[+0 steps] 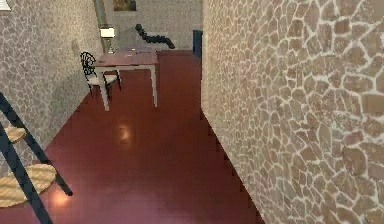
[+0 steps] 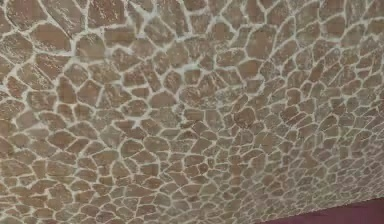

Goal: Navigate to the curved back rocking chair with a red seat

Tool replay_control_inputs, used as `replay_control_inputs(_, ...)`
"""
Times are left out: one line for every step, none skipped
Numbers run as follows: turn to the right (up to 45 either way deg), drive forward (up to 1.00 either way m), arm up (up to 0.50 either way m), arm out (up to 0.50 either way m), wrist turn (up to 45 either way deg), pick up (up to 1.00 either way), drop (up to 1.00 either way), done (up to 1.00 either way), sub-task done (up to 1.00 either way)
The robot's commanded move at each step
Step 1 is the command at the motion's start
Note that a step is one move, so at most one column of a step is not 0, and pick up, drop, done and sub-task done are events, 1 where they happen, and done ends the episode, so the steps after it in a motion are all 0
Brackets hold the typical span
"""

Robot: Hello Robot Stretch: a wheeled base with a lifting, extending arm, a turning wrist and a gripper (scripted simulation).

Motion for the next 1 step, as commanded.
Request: replay_control_inputs(0.0,1.00,0.00,0.00,0.0,0.00,0.00,0.00,0.00)
